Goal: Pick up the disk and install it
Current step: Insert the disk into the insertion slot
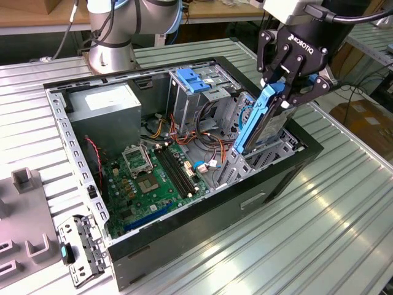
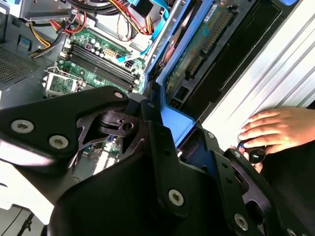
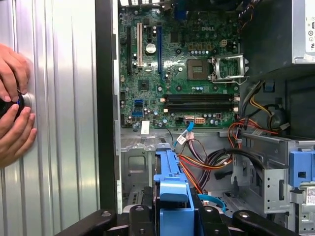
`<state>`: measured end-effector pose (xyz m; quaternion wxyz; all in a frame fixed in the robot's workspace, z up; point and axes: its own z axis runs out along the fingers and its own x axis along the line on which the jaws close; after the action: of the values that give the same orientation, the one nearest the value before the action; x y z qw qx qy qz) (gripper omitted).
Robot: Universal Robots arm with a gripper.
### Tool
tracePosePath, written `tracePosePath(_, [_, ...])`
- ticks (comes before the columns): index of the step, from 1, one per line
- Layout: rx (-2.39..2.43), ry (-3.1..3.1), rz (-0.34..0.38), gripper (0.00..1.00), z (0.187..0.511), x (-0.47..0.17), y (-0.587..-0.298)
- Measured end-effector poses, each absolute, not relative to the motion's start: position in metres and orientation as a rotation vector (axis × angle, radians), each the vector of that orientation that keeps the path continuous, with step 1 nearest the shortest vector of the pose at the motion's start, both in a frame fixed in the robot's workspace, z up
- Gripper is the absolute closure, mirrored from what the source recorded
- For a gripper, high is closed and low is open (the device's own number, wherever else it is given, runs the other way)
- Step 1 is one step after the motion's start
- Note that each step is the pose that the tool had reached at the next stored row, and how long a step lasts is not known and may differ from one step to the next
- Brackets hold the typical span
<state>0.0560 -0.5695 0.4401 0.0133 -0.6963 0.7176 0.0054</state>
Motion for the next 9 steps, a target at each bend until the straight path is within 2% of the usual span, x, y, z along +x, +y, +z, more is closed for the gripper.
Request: tracePosePath(9, [-2.17, 2.236, 0.018, 0.63, 0.4365, 0.056, -0.5696])
